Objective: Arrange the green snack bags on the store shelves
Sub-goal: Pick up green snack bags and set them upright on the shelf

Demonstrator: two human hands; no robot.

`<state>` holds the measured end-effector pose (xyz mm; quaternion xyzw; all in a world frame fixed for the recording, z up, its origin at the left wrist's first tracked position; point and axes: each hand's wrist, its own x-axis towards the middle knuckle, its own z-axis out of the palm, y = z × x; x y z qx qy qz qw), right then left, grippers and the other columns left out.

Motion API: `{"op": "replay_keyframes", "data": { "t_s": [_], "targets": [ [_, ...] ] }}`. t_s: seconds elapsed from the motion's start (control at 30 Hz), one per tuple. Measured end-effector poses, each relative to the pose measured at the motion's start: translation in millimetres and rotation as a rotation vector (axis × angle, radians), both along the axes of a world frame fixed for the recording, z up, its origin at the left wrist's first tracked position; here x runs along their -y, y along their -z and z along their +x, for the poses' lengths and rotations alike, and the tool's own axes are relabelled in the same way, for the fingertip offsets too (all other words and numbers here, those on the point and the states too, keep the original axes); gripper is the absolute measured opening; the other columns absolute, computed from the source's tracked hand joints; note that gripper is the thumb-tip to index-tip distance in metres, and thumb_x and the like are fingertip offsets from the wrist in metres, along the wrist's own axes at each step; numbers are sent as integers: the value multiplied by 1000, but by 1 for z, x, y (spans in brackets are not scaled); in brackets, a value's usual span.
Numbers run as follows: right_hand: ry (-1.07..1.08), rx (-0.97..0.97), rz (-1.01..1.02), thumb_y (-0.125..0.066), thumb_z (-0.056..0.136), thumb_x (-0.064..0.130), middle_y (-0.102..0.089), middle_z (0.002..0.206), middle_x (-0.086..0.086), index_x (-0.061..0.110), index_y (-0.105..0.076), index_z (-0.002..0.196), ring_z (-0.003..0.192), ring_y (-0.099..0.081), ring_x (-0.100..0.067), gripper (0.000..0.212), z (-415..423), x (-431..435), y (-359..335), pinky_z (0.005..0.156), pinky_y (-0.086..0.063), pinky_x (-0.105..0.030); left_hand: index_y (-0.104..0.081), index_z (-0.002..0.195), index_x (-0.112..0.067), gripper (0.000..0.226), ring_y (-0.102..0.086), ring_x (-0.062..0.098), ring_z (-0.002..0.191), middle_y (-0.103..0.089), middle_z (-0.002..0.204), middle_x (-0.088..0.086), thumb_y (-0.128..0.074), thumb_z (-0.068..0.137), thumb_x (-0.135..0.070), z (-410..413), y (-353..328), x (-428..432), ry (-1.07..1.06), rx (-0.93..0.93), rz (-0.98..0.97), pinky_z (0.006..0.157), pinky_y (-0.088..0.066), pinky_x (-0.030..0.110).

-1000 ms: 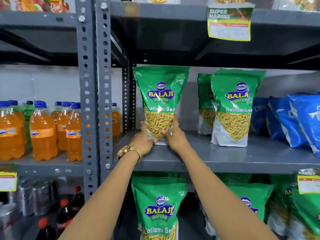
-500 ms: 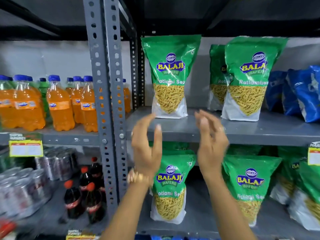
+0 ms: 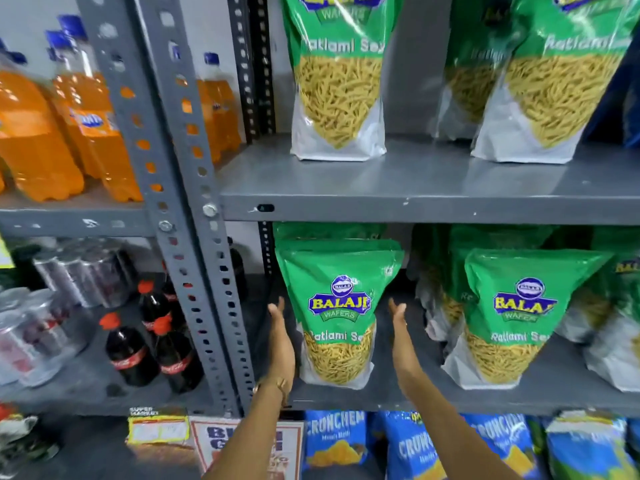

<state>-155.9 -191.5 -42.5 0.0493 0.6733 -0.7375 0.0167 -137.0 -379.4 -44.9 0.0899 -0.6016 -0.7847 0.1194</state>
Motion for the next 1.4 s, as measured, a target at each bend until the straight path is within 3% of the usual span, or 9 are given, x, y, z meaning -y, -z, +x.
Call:
{"op": "replay_keyframes", "data": {
  "t_s": [0.1,0.23,0.5,0.73,0.93,1.03,1.13,1.23,1.4],
  "targets": [
    [-108,48,-92,-18,90,66,-41,153,7,31,-29,150,139,-42,-13,71,-19,14,12,109,-37,-30,-58,118,-41,69,-57,7,117,-63,124,-14,-23,72,-78,-13,-1,0,136,-20,38,83,-49,18],
    [-181,109,-365,-16,101,53,-80,96,5,24,-63,116,86,-76,-14,57,-20,44,19,64,-60,-24,-67,108,-33,66,-65,20,106,-72,111,-4,-32,70,-75,-12,1,-8,163,23,165,80,-57,31],
    [-191,124,-376,-19,98,58,-77,109,3,26,-59,128,100,-74,-18,60,-23,54,35,75,-62,-29,-72,96,-32,64,-72,15,89,-77,96,-5,-15,89,-61,-16,11,-4,184,6,323,65,-59,25],
    [-187,110,-306,-20,100,56,-80,93,9,40,-76,91,84,-76,-9,60,-26,44,38,61,-59,-19,-62,113,-23,65,-72,18,88,-76,99,0,-16,88,-63,-19,16,-13,195,39,372,68,-60,30],
    [-66,78,-255,-23,97,61,-77,108,1,27,-63,125,99,-74,-18,59,-23,45,28,76,-61,-30,-67,106,-24,61,-72,13,85,-74,98,1,-16,93,-56,-7,14,-15,60,53,226,64,-59,23],
    [45,46,-215,-24,97,60,-54,145,-5,26,-43,145,132,-53,-24,61,-14,38,23,111,-42,-49,-42,136,-25,67,-58,-2,109,-54,133,-6,-20,85,-63,17,13,-21,-49,47,103,82,-52,15],
    [149,9,-168,-22,98,56,-41,154,0,21,-42,146,143,-36,-19,62,12,24,23,121,-26,-46,-12,145,-37,85,-28,-25,122,-17,142,-34,-23,72,-80,58,21,-40,-181,-1,-93,95,-31,4],
    [168,-21,-123,-22,92,62,-50,146,5,23,-50,140,140,-40,-14,68,54,4,33,116,-28,-34,-11,145,-35,65,-18,-11,137,-14,148,-37,-28,87,-60,102,36,-72,-220,-131,-261,106,-26,7],
    [398,-161,-7,-25,101,47,-73,112,3,26,-71,102,112,-64,-13,51,95,-57,28,99,-47,-27,-25,143,-27,56,-21,13,142,-25,154,-2,-30,92,-51,123,32,-133,3,-309,-392,115,-20,24]
  ]
}}
